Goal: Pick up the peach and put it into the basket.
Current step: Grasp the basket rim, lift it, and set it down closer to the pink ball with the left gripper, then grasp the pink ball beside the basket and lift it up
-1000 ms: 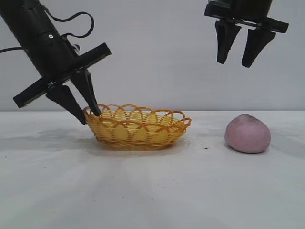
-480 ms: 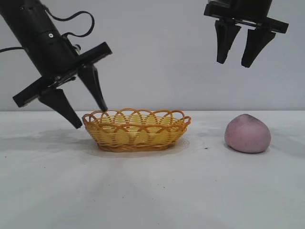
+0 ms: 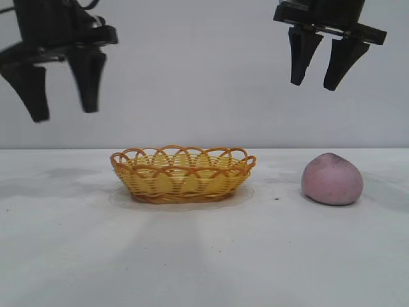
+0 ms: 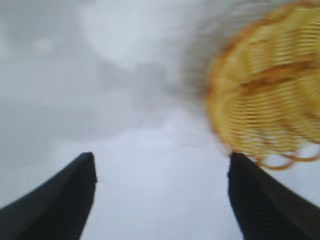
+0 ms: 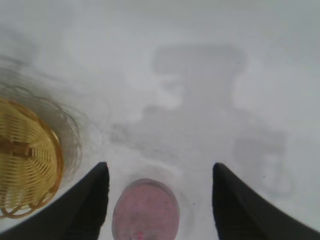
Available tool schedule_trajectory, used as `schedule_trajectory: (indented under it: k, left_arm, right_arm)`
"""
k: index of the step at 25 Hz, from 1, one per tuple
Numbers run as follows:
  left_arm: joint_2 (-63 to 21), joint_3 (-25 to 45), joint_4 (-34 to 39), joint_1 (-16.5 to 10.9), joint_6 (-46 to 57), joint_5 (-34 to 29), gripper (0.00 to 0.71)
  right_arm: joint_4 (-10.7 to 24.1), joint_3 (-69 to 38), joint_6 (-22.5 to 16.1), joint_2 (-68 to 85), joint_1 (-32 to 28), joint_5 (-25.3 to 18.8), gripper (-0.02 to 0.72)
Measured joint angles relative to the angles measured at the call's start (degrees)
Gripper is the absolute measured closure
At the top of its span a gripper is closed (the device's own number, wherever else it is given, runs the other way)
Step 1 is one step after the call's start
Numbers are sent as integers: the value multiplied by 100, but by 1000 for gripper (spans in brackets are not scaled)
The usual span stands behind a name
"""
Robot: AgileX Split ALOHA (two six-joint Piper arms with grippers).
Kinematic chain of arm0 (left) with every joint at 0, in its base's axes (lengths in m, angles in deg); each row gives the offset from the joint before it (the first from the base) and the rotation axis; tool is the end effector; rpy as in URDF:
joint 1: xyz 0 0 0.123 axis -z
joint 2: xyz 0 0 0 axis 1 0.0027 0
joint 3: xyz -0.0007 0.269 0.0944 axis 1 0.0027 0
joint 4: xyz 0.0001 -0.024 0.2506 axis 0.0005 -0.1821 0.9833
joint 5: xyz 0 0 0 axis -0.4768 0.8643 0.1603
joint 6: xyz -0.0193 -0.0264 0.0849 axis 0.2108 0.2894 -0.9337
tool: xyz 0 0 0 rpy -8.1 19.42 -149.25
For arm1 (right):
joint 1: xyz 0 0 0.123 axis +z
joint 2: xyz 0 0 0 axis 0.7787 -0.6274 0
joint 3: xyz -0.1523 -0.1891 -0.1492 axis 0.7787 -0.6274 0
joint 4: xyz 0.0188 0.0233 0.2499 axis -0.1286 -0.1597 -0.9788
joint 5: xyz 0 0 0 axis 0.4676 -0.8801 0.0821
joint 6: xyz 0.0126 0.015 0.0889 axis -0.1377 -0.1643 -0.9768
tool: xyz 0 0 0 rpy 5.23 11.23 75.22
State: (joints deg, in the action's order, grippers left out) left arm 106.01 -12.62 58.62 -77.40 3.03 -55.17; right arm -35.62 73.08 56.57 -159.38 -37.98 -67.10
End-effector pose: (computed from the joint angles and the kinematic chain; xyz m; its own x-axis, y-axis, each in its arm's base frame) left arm 0.4138 -0.0959 0.2266 -0.9664 0.2253 -0.1236 0.2326 0.9714 -0.0481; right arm 0.4327 0.1191 0.2479 -0.9165 -0.2979 -0.2671 -0.3480 0.9229 0.1648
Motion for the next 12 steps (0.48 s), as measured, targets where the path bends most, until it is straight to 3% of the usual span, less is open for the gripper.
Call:
schedule_trajectory:
  k: [2, 4, 12]
  left_arm:
    - [0, -89, 688, 0, 152, -10, 249]
    - [0, -89, 933, -78, 281, -50, 235]
    - [-244, 289, 845, -651, 164, -96, 235]
  right_arm:
    - [0, 0, 0, 0, 0, 0, 278]
    - [0, 0, 0, 0, 0, 0, 278]
    - [0, 0, 0, 0, 0, 0, 278]
